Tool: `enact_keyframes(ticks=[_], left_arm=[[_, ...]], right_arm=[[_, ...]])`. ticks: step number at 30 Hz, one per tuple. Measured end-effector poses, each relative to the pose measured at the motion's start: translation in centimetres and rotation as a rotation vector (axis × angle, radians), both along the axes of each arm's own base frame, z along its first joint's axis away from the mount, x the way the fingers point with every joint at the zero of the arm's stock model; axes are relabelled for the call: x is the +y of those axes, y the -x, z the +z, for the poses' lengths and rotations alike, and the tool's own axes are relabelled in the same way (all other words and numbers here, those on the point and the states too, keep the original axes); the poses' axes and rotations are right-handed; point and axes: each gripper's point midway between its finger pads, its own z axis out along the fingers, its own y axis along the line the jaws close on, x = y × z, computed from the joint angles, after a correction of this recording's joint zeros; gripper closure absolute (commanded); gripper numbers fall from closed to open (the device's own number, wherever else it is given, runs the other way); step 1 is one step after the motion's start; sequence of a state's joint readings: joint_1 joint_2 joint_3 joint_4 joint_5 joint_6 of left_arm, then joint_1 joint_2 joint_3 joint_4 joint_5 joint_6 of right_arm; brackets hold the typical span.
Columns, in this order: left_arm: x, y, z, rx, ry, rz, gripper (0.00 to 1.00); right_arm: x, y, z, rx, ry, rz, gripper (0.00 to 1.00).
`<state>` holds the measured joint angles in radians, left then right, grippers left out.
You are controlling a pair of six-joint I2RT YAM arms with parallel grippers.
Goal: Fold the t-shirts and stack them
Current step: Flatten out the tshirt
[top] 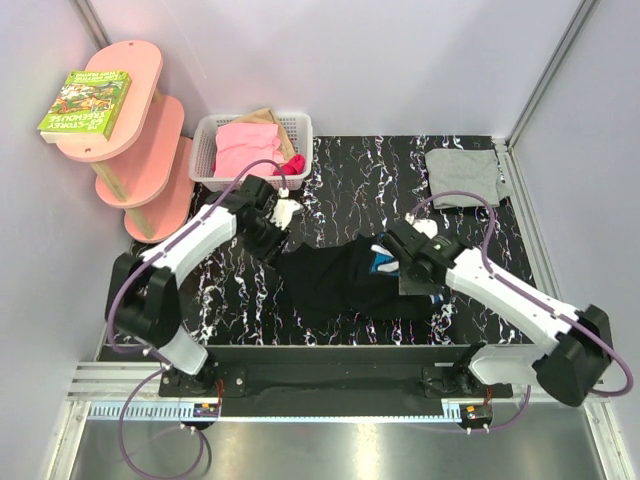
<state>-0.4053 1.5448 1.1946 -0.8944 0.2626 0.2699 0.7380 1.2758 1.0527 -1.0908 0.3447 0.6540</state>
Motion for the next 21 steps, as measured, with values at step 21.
enact_keyframes(ticks=[21], left_arm=[[-1.6, -3.7, -7.7, 0.144, -0.101, 0.033, 0.62]], right_arm=[[4.5, -8.3, -0.3, -0.098, 0.066, 0.024, 0.13]])
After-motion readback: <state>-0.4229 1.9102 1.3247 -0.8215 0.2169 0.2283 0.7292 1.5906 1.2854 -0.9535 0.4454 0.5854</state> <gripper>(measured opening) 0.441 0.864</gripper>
